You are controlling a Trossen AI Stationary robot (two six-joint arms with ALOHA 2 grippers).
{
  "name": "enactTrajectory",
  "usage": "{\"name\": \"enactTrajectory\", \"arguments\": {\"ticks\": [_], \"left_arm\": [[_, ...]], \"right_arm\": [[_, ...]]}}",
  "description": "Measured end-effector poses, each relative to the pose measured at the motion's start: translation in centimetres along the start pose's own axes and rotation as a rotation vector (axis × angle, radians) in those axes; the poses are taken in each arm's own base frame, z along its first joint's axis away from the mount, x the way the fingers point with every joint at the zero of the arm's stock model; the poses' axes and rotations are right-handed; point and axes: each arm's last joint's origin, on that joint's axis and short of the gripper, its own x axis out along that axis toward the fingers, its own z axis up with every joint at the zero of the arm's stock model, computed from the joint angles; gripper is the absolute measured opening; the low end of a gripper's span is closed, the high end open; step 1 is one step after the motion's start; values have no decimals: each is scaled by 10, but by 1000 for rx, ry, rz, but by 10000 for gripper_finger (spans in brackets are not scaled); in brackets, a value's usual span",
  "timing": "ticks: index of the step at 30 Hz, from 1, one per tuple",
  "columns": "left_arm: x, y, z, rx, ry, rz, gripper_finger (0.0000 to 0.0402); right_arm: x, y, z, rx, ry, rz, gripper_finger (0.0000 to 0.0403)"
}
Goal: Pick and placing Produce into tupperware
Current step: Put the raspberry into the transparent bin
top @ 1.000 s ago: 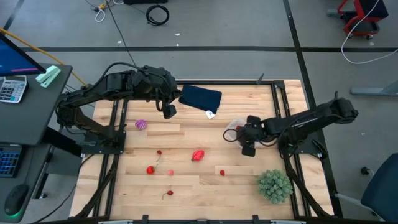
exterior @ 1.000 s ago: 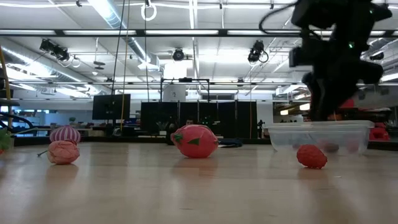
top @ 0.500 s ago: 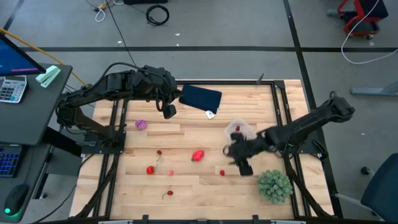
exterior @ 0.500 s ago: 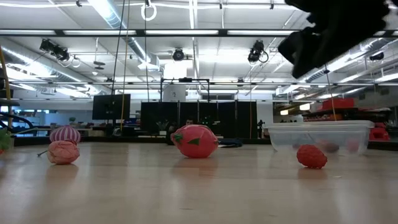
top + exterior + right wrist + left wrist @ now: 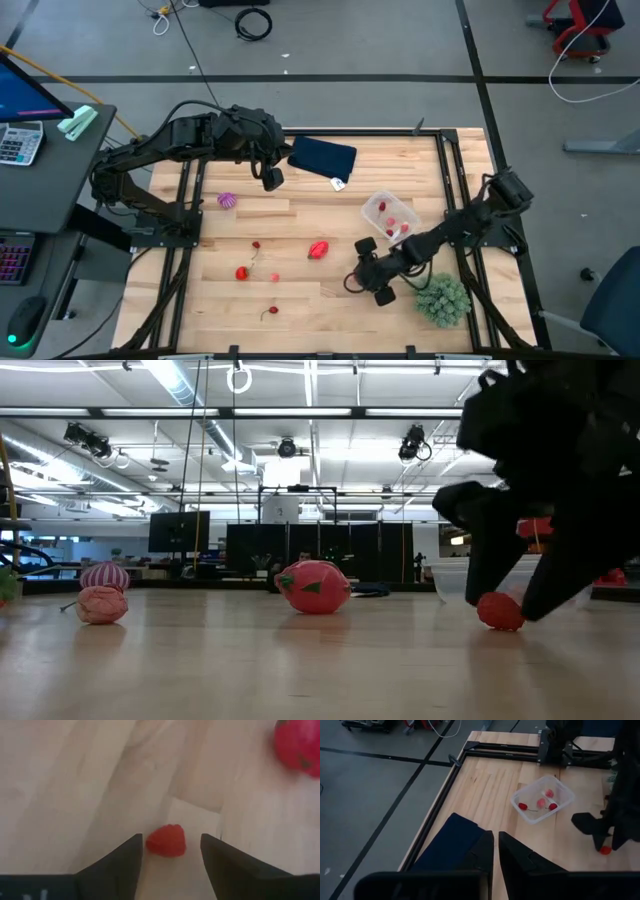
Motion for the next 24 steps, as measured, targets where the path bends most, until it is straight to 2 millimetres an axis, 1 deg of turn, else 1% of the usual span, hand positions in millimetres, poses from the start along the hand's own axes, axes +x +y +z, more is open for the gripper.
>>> {"name": "enactTrajectory", "arguments": {"ticks": [5,9,11,14,21,24], "left_arm": [[0,0,0,-4,0,0,30],[0,0,0,-4,0,0,26],[0,0,0,-4,0,0,27],[0,0,0,-4,0,0,31],[0,0,0,-4,0,0,34],[0,0,0,-4,0,0,29]], "right_arm": [[10,2,-3,11,21,18,226],[11,0,-4,19,24,10,227],[10,-2,-3,51,22,10,222],[10,-5,-3,84,26,30,205],[10,-11,-2,129,24,36,133],[10,-13,-2,128,22,35,115]]}}
